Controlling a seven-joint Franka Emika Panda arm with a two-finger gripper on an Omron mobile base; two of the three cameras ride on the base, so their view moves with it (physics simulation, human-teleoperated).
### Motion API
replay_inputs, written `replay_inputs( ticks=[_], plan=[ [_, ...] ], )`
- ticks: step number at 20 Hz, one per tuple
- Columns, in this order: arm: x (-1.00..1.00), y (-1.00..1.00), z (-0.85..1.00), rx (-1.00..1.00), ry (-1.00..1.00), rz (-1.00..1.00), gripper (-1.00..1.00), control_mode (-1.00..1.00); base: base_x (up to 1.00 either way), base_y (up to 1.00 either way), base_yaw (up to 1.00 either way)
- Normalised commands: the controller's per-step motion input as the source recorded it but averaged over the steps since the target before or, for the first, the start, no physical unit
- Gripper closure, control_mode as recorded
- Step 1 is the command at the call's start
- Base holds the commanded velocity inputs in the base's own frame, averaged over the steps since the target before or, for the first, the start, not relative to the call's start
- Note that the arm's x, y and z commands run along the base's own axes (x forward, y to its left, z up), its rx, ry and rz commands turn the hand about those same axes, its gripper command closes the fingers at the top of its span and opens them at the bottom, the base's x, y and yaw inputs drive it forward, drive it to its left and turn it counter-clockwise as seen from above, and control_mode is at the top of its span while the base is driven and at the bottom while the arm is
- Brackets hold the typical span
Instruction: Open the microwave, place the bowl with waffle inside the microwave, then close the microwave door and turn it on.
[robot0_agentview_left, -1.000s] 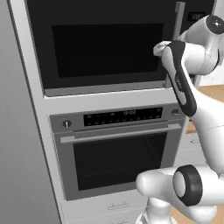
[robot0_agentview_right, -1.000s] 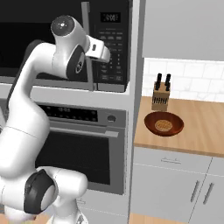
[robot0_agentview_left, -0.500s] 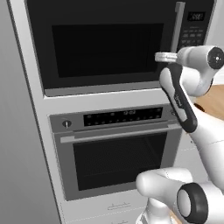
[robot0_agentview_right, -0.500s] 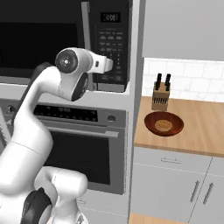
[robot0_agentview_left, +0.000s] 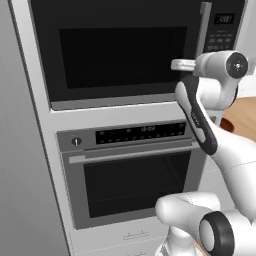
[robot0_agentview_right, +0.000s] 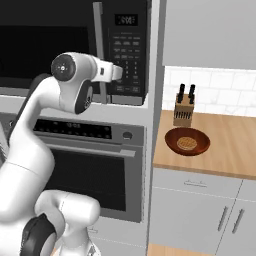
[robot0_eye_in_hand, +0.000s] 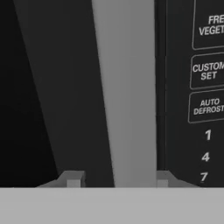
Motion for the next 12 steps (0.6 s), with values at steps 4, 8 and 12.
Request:
replay_inputs(
  ticks=[4, 8, 12],
  plan=[
    [-0.12, 0.01, -0.11, 0.00, 0.08, 0.01, 1.00, -1.00, 0.00, 0.00, 0.00],
    [-0.94, 0.34, -0.01, -0.01, -0.04, -0.02, 1.00, -1.00, 0.00, 0.00, 0.00],
    [-1.00, 0.44, 0.00, -0.01, -0.07, -0.28, 1.00, -1.00, 0.00, 0.00, 0.00]
  ],
)
